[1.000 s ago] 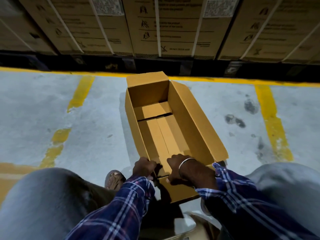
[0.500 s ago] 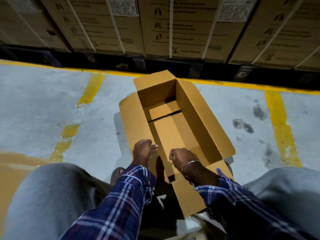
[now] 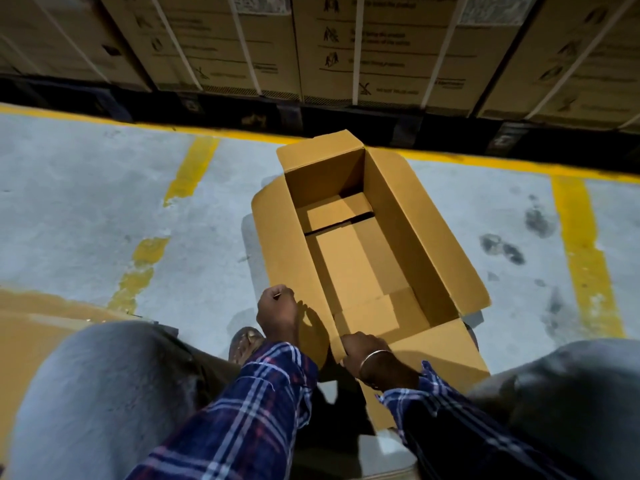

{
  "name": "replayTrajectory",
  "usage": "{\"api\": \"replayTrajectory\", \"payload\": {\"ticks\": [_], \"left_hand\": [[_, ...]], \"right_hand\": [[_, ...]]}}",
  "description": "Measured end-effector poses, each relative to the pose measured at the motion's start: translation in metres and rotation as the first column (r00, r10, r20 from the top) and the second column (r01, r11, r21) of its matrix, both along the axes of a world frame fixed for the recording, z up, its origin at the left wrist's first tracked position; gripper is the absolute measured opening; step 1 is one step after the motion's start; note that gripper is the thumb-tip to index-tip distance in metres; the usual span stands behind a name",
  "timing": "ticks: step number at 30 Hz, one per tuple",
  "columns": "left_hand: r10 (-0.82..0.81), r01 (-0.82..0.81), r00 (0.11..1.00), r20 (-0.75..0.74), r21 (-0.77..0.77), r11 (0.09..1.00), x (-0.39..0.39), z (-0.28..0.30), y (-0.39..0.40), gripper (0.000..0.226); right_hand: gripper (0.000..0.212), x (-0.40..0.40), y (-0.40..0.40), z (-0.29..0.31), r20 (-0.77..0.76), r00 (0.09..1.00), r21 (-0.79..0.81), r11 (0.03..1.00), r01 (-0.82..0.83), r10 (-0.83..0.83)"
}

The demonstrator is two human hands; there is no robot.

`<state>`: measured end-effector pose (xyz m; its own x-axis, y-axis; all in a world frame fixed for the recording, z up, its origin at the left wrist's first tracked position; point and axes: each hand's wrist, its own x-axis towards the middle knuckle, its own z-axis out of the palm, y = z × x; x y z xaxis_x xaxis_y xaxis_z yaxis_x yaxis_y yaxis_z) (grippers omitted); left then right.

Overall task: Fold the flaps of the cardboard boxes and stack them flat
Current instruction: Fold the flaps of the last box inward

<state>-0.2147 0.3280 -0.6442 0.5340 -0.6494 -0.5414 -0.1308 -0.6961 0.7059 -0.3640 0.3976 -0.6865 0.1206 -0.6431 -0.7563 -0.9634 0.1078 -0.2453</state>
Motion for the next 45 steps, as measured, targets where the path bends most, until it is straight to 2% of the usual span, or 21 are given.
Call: {"api": "replayTrajectory", "payload": {"ticks": [2,5,7,9,12,14,15,17,19,21,23,26,29,33,35,36,37,40,42,43,45], "left_hand": [[0.045,-0.046,0.998,0.05,0.018,0.999,0.006,0.005,-0.001,0.021],[0.234,-0.238,0.967,0.098,0.034,0.971,0.027,-0.002,0.001,0.035],[0.329,-0.343,0.933,0.145,0.091,0.935,0.039,-0.004,0.006,0.038],[0.343,-0.357,0.932,0.118,0.136,0.924,0.043,0.0,0.008,0.037],[0.249,-0.216,0.96,-0.133,0.22,0.951,0.036,-0.002,0.01,0.059],[0.27,-0.181,0.876,-0.4,0.247,0.952,0.026,0.011,0.013,0.087],[0.251,-0.149,0.802,-0.542,0.226,0.963,0.018,0.024,0.015,0.09],[0.18,-0.198,0.67,-0.72,0.06,0.978,0.008,0.051,0.013,0.079],[0.143,-0.319,0.661,-0.736,-0.105,0.942,0.007,0.068,0.004,0.07],[0.113,-0.367,0.699,-0.706,-0.219,0.904,0.01,0.075,-0.007,0.091],[0.148,-0.39,0.797,-0.586,-0.312,0.866,0.014,0.074,-0.017,0.102],[0.151,-0.257,0.959,-0.24,-0.508,0.822,0.018,0.092,-0.022,0.077],[0.068,-0.026,0.996,0.057,-0.542,0.84,0.013,0.108,-0.019,0.069],[-0.149,0.314,0.912,0.382,-0.417,0.853,-0.003,0.1,-0.01,0.09],[-0.253,0.434,0.845,0.47,-0.33,0.838,-0.016,0.085,-0.001,0.087],[-0.291,0.479,0.812,0.506,-0.293,0.827,-0.023,0.08,0.004,0.083],[-0.33,0.52,0.781,0.531,-0.259,0.814,-0.03,0.076,0.009,0.078],[-0.523,0.634,0.711,0.469,-0.109,0.765,-0.044,0.064,0.019,0.071],[-0.658,0.708,0.645,0.389,0.022,0.706,-0.049,0.049,0.025,0.077],[-0.71,0.74,0.593,0.379,0.091,0.667,-0.051,0.04,0.028,0.078],[-0.787,0.78,0.486,0.38,0.218,0.587,-0.052,0.021,0.034,0.074]], "right_hand": [[0.032,-0.002,-0.004,0.003,0.026,0.997,-0.086,0.994,0.074,-0.072],[0.027,-0.007,-0.018,0.02,0.073,0.985,-0.25,0.953,0.172,-0.158],[0.024,-0.008,-0.032,0.04,0.211,0.951,-0.33,0.9,0.286,-0.225],[0.02,-0.006,-0.046,0.064,0.442,0.851,-0.345,0.822,0.453,-0.283],[0.022,-0.001,-0.063,0.105,0.743,0.618,-0.285,0.714,0.64,-0.258],[0.02,-0.003,-0.073,0.132,0.847,0.481,-0.23,0.659,0.716,-0.227],[0.018,-0.006,-0.077,0.145,0.884,0.404,-0.177,0.633,0.754,-0.233],[0.021,-0.014,-0.081,0.162,0.939,0.252,-0.066,0.598,0.799,-0.233],[0.023,-0.018,-0.082,0.171,0.965,0.128,0.028,0.575,0.818,-0.229],[0.026,-0.017,-0.084,0.172,0.969,-0.024,0.159,0.543,0.824,-0.247],[0.03,-0.017,-0.085,0.17,0.945,-0.184,0.302,0.504,0.809,-0.271],[0.031,-0.024,-0.086,0.159,0.879,-0.367,0.475,0.495,0.728,-0.304],[0.031,-0.033,-0.079,0.13,0.779,-0.501,0.627,0.448,0.638,-0.376],[0.046,-0.044,-0.059,0.076,0.682,-0.554,0.704,0.222,0.675,-0.477],[0.03,-0.048,-0.047,0.058,0.646,-0.542,0.699,0.131,0.703,-0.537],[0.013,-0.052,-0.043,0.049,0.625,-0.538,0.69,0.077,0.72,-0.565],[0.01,-0.057,-0.041,0.039,0.587,-0.532,0.676,0.008,0.737,-0.611],[0.021,-0.082,-0.043,-0.021,0.453,-0.479,0.566,-0.173,0.806,-0.752],[0.041,-0.105,-0.044,-0.085,0.371,-0.401,0.477,-0.199,0.856,-0.838],[0.041,-0.11,-0.041,-0.092,0.34,-0.382,0.468,-0.198,0.862,-0.859],[0.019,-0.099,-0.038,-0.05,0.339,-0.319,0.439,-0.151,0.886,-0.885]]}}
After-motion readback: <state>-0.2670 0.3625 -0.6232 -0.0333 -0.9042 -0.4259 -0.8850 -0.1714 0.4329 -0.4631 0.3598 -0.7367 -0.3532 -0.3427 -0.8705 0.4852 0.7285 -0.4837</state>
